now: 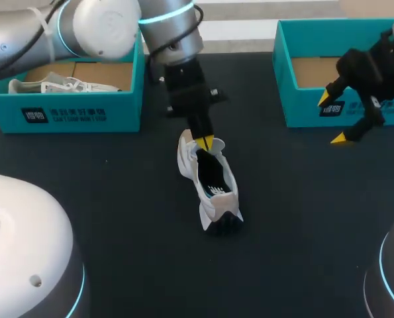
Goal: Take the shoe out of the shoebox, open the shoe tongue, remove and reinsert the insole, then place the shoe into the shoebox
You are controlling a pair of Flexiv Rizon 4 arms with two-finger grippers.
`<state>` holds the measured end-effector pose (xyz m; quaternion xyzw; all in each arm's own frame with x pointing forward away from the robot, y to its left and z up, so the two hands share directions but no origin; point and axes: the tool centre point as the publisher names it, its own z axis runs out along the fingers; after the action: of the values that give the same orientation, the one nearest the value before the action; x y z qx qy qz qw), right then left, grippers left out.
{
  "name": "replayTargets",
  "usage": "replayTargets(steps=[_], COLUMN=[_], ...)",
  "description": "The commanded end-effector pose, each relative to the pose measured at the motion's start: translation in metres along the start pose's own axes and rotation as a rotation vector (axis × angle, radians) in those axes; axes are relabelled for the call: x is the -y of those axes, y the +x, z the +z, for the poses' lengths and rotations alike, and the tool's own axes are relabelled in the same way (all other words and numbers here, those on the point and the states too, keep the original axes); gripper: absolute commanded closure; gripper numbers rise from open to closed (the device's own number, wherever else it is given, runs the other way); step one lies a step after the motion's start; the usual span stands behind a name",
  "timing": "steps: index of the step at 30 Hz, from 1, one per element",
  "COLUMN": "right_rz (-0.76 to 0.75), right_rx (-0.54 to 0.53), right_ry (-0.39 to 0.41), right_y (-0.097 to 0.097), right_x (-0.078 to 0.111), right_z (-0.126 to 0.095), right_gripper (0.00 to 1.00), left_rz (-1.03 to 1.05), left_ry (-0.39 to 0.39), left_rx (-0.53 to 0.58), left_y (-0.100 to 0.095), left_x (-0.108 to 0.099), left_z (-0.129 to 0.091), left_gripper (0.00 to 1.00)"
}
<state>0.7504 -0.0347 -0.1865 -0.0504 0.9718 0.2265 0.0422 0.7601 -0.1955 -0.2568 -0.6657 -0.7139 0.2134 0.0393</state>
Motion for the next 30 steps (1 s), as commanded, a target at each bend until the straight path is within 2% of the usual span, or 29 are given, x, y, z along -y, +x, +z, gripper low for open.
replayTargets(steps=[1, 8, 16, 22, 30], right_rz=[0.0, 0.0, 0.0, 0.0, 0.0], right_rx=[-0.001, -0.001, -0.001, -0.001, -0.001], right_ry=[0.002, 0.002, 0.002, 0.002, 0.002], right_y=[0.0, 0.0, 0.0, 0.0, 0.0], right_x=[0.0, 0.0, 0.0, 0.0, 0.0], right_z=[0.0, 0.0, 0.0, 0.0, 0.0], right_gripper=[0.0, 0.0, 0.0, 0.0, 0.0], left_rz=[-0.004, -0.031, -0.025, -0.049, -0.073], left_ry=[-0.038, -0.04, -0.045, -0.09, -0.224], left_rx=[-0.031, -0.05, -0.08, -0.091, -0.096], left_y=[-0.008, -0.008, 0.001, 0.005, 0.002], left_x=[0.008, 0.015, 0.02, 0.005, -0.024], left_z=[0.013, 0.034, 0.046, 0.062, 0.073], left_gripper=[1.0, 1.0, 1.0, 1.0, 1.0])
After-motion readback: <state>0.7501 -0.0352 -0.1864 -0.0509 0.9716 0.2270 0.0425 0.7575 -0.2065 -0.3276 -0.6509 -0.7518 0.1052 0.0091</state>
